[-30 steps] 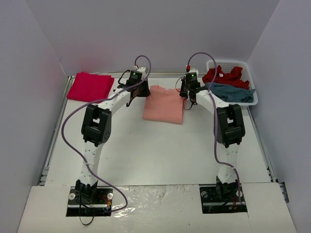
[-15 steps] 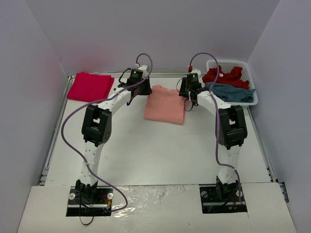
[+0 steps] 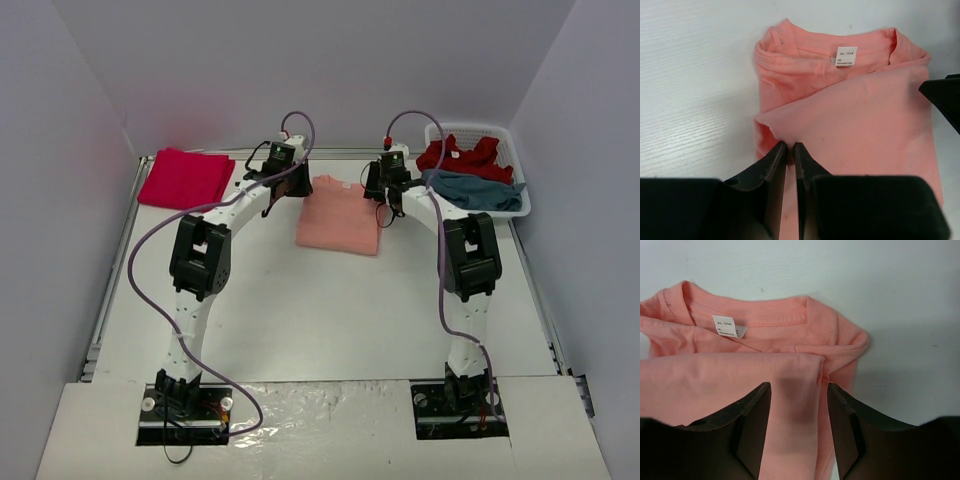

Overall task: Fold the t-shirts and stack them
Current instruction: Smooth out wrinkles on the folded tshirt

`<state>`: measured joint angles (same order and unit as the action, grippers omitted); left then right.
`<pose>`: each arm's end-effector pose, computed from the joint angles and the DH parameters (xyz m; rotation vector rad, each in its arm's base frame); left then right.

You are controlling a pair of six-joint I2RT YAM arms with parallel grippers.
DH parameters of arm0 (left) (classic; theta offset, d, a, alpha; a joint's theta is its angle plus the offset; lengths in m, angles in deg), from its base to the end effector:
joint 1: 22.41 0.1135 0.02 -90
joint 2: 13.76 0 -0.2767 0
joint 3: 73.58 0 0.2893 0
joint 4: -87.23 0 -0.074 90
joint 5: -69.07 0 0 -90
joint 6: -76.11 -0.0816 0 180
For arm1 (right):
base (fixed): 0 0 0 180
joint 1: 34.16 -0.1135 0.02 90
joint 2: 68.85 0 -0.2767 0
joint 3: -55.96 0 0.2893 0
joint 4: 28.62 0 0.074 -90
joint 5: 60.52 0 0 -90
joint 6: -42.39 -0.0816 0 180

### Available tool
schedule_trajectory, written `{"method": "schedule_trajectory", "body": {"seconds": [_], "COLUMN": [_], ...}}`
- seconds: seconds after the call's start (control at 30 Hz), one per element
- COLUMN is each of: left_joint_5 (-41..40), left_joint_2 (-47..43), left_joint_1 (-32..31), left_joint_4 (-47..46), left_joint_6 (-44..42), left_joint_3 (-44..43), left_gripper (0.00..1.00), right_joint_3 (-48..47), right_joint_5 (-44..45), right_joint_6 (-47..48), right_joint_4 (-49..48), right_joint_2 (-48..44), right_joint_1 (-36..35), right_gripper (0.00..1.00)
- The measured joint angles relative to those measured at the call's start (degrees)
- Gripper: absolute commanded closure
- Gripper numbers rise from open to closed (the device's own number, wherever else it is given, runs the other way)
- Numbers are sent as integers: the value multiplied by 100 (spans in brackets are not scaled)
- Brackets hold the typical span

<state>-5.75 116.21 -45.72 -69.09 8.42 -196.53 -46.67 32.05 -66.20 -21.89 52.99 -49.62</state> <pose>0.5575 -0.2635 0.2122 0.1837 2.1702 -0.7460 0.5590 0.1508 0.1853 0.0843 2.0370 0.3297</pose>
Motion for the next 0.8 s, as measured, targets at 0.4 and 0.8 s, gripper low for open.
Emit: {"method": "schedule_trajectory", "body": {"seconds": [0.4, 0.8], "left_joint_5": [-48, -116], "left_joint_2": [68, 136], "left_joint_1": [0, 0], "left_joint_4": [109, 175], "left_joint_6": [-103, -118], "left_joint_3": [-15, -98], "left_gripper": [88, 88], "right_joint_3": [-133, -247], "right_joint_5": [-149, -455], "right_joint_6": [-70, -105], "right_joint_4": [7, -57], "right_joint_2": [577, 651], "right_joint_1": [9, 50], "right_gripper": [58, 78]}}
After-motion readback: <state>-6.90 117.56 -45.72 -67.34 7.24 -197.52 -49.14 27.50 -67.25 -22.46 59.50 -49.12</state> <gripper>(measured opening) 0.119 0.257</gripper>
